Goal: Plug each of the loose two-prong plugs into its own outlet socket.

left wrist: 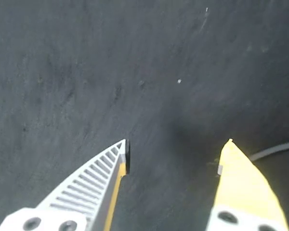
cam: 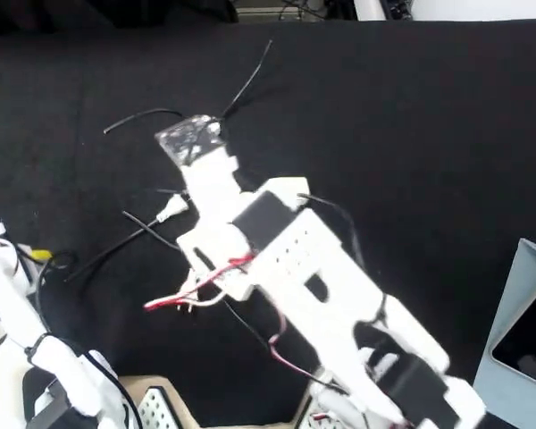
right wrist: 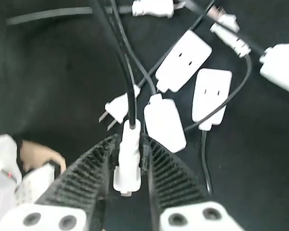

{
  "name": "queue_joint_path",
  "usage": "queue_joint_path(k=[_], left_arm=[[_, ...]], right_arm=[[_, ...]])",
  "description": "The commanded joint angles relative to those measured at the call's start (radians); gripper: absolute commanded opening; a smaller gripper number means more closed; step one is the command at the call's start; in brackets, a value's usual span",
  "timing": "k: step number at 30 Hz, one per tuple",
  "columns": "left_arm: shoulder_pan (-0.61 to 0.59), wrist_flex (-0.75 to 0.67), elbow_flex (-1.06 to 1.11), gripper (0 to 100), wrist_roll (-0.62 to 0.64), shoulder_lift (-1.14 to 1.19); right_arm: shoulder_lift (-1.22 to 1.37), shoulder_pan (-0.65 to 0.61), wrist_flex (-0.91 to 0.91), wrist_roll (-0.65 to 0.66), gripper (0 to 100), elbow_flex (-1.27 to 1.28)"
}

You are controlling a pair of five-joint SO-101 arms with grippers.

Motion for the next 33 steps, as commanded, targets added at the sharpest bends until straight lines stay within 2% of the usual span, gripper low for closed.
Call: queue_joint_path(k=[1, 10, 16, 25, 33], left_arm=[[0.053, -0.005, -0.09, 30, 0.089, -0.028], [0.229, -0.006, -0.156, 30, 0.298, -0.028], [0.337, -0.012, -0.168, 30, 0.394, -0.028], [0.435, -0.015, -0.091, 30, 0.437, -0.026], [0.449, -0.032, -0.047, 30, 0.437, -0.021]], right_arm=[[-0.117, 0.055, -0.127, 0.021, 1.1, 0.091], [-0.343, 0.101, -0.582, 0.193, 1.1, 0.501], [-0.417, 0.104, -0.783, 0.199, 1.1, 0.696], [-0.277, 0.189, -0.796, 0.201, 1.2, 0.737], [-0.136, 0.196, -0.548, 0.203, 1.3, 0.572]])
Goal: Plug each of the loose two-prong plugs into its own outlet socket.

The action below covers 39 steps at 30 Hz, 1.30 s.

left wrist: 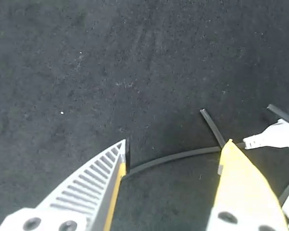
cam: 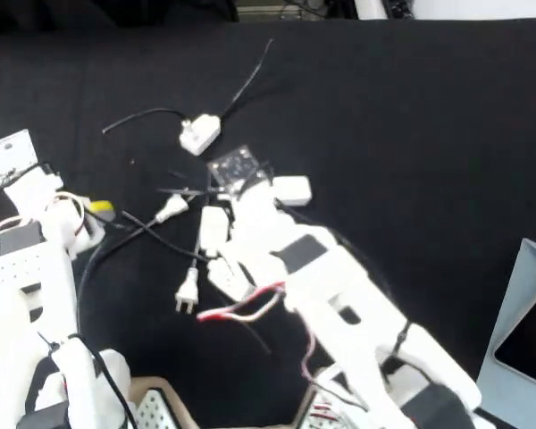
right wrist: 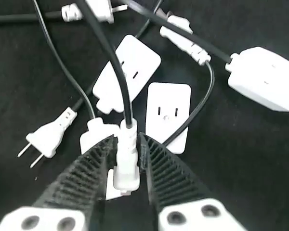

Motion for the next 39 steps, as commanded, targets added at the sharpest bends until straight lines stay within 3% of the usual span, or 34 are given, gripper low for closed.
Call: queue_joint_path(k=[1, 6, 18, 24, 39], left_arm=[[0.008, -0.052, 0.036, 30, 0.014, -0.026], [0.005, -0.15, 0.116, 30, 0.008, -0.028], [0.004, -0.155, 0.125, 30, 0.006, -0.028], [0.005, -0.157, 0.125, 30, 0.006, -0.025], [0.005, -0.157, 0.127, 30, 0.006, -0.02]], right_arm=[[0.035, 0.021, 0.086, 0.008, 1.3, -0.111], [0.094, 0.023, 0.112, 0.011, 1.5, -0.136], [0.182, 0.023, 0.135, 0.058, 1.7, -0.143], [0.188, 0.021, 0.296, 0.006, 12.3, -0.242], [0.188, 0.018, 0.311, 0.0, 12.4, -0.245]])
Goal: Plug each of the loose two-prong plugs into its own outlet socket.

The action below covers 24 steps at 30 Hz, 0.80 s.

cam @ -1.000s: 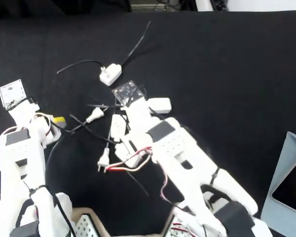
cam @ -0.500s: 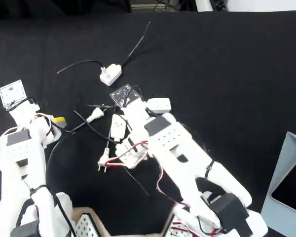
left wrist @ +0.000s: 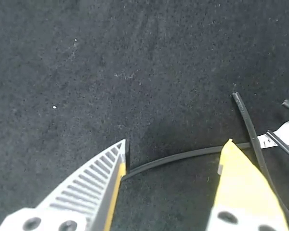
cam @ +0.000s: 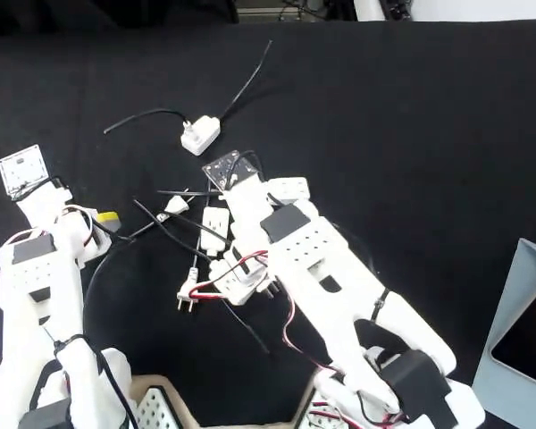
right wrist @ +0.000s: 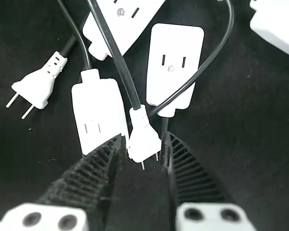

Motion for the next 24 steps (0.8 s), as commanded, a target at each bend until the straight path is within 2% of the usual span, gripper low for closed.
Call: queue_joint_path(k=[1, 15, 18, 24], left_arm=[[0.005, -0.012, -0.008, 30, 0.006, -0.02], [-0.031, -0.012, 0.007, 30, 0.003, -0.026], [-0.027, -0.009, 0.007, 30, -0.038, -0.025], [-0.03, -0.006, 0.007, 30, -0.043, -0.025]], right_arm=[[-0.001, 0.012, 0.008, -0.012, 12.4, -0.045], [0.001, 0.011, 0.006, -0.012, 12.4, 0.03], [0.001, 0.014, 0.006, -0.011, 12.4, 0.05], [0.001, 0.012, -0.003, -0.009, 12.4, 0.062]])
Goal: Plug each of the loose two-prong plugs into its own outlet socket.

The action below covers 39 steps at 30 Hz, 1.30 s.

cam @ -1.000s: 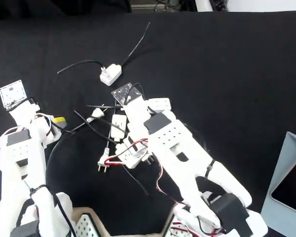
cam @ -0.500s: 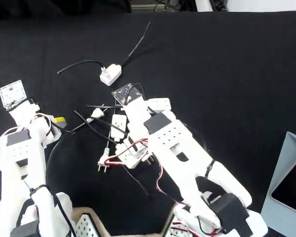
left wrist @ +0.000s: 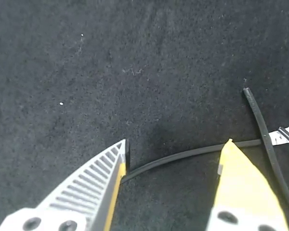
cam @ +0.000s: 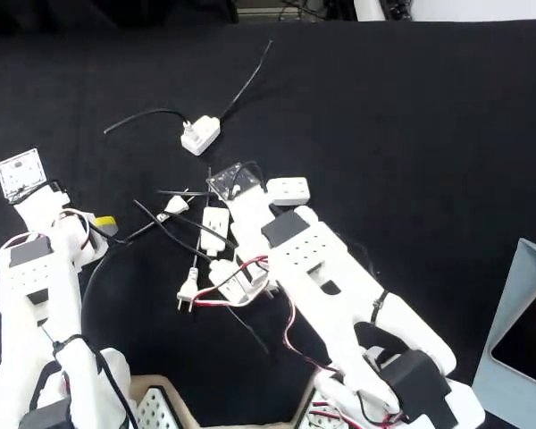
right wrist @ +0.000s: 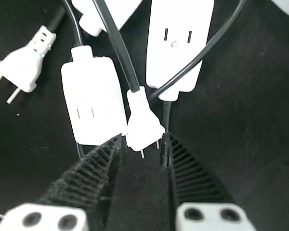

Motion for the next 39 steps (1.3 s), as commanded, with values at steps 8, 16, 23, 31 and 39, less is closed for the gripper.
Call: queue_joint_path(k=[8, 16, 23, 31, 39], left_arm=[[-0.004, -0.006, -0.008, 30, -0.012, -0.023], [-0.002, -0.006, -0.008, 30, -0.012, -0.02], [-0.004, -0.012, -0.008, 30, -0.012, -0.018], [-0.004, -0.012, -0.008, 30, -0.012, -0.018], [-0.004, -0.014, -0.008, 30, -0.012, -0.018]], right_arm=[[0.074, 0.011, -0.112, -0.011, 12.4, 0.024], [0.229, 0.017, -0.11, -0.011, 12.4, -0.07], [0.208, 0.017, -0.011, -0.005, 7.7, -0.12], [0.048, 0.078, 0.018, -0.003, 1.2, -0.097], [-0.074, 0.212, 0.02, -0.003, 1.2, -0.067]])
